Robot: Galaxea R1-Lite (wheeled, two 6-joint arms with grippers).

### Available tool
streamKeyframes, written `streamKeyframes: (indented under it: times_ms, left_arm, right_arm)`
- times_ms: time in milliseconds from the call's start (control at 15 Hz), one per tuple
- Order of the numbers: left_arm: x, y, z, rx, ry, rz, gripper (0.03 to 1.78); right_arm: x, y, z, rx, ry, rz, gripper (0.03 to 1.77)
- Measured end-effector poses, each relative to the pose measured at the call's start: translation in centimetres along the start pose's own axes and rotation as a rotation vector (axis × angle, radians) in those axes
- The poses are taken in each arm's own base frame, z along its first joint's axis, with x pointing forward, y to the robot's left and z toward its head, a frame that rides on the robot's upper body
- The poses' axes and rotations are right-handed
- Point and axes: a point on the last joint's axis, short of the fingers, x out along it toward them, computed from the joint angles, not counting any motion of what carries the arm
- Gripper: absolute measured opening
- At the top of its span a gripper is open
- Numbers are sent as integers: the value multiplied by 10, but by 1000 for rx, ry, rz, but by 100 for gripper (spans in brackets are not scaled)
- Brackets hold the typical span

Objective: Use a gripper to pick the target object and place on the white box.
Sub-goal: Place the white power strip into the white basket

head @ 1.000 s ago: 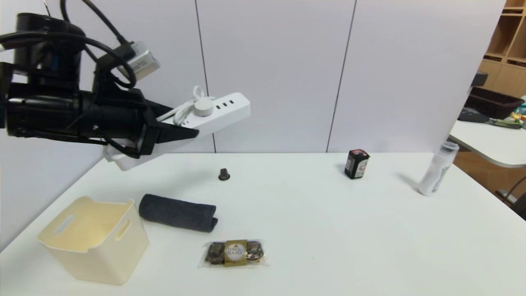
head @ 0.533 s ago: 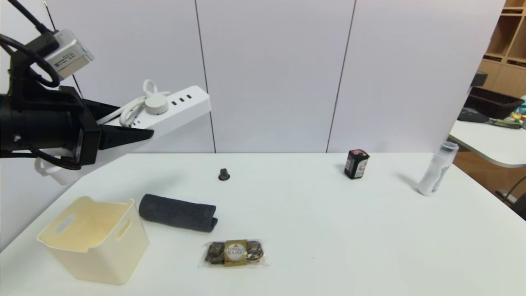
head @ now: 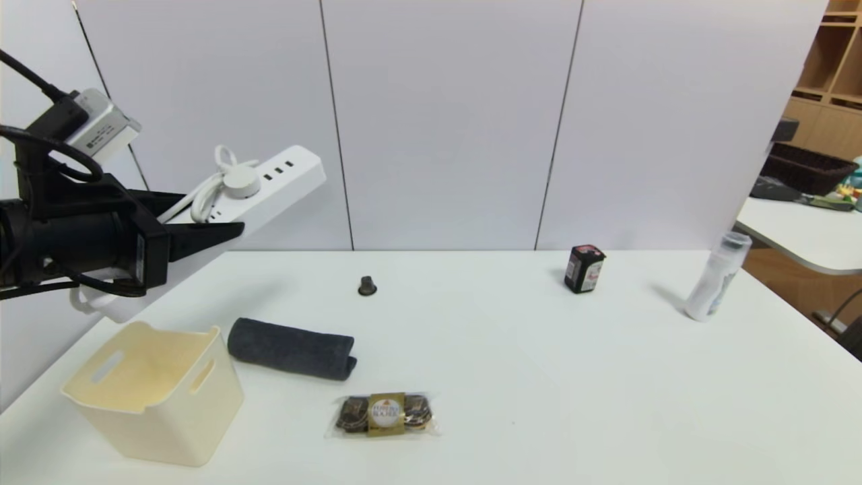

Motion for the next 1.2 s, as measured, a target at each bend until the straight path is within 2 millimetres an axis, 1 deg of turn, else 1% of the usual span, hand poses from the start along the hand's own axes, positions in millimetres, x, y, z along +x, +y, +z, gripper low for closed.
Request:
streamKeyframes:
  times_ms: [200, 400, 733, 933, 1200]
  left_arm:
    - [1, 0, -17, -32, -50, 98, 86]
    - [-1, -2, -35, -61, -100, 153, 86]
    - [-6, -11, -61, -80, -154, 233, 86]
    - [-6, -15, -72, -92, -170, 256, 86]
    - [-3, -17, -82, -110, -155, 253, 86]
  right_arm:
    - [0, 0, 0, 0, 0, 0, 169]
    - [0, 0, 0, 0, 0, 0, 169]
    - [0, 0, 0, 0, 0, 0, 169]
    - [0, 0, 0, 0, 0, 0, 169]
    - [0, 0, 0, 0, 0, 0, 169]
